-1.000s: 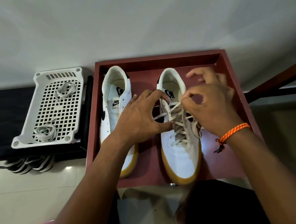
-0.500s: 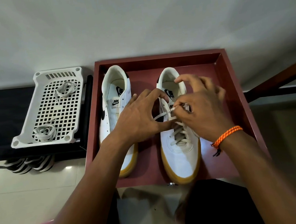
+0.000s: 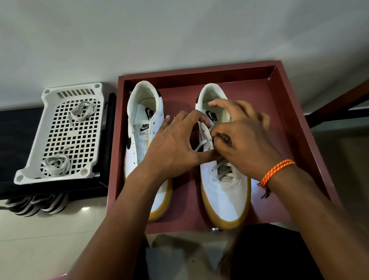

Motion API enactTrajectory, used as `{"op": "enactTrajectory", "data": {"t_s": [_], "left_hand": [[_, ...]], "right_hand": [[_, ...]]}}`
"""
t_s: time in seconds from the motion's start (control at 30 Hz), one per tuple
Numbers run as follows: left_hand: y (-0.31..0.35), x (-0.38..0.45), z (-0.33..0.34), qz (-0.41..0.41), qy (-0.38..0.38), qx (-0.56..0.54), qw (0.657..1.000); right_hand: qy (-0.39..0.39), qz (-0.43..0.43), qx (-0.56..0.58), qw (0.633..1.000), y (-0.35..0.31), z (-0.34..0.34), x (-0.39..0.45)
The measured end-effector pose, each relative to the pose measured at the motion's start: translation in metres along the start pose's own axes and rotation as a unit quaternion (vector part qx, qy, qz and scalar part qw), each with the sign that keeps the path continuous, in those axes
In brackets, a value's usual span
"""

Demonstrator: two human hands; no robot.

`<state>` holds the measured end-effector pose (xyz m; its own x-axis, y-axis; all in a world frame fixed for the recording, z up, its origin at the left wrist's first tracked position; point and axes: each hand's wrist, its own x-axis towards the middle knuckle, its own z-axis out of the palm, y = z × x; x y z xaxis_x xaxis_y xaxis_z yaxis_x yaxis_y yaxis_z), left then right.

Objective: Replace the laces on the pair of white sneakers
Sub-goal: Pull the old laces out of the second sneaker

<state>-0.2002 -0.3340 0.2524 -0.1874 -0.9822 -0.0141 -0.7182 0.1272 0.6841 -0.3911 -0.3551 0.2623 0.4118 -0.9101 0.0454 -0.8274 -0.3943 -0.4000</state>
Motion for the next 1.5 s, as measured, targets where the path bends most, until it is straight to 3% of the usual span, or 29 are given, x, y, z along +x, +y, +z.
{"op": "enactTrajectory", "data": {"t_s": [0.3,0.53,0.7,0.9,1.2,1.5], "left_hand": [[0.0,0.001,-0.001,-0.011,-0.012,0.001,1.0],[0.0,0.0,0.0,-0.001,0.004,-0.006,1.0],[0.003,0.001,0.0,-0.001,-0.001,0.001,1.0],[0.001,0.001,-0.001,-0.01,-0.004,0.008,1.0],[0.002,0.0,-0.001,-0.003,0.001,-0.002,1.0],[0.002,0.001,-0.002,-0.015,-0.008,0.007,1.0]], "right_hand": [[0.09,0.074,0.061,0.991,0.014,-0.022,0.005],[-0.001,0.011,0.023,1.0,-0.001,-0.001,-0.001],[0.034,0.039,0.045,0.998,0.001,-0.007,0.001],[0.144,0.084,0.118,0.979,0.015,-0.02,0.006],[-0.005,0.024,0.036,0.999,0.002,0.0,-0.001],[0.116,0.073,0.094,0.986,0.018,-0.023,0.006]]}}
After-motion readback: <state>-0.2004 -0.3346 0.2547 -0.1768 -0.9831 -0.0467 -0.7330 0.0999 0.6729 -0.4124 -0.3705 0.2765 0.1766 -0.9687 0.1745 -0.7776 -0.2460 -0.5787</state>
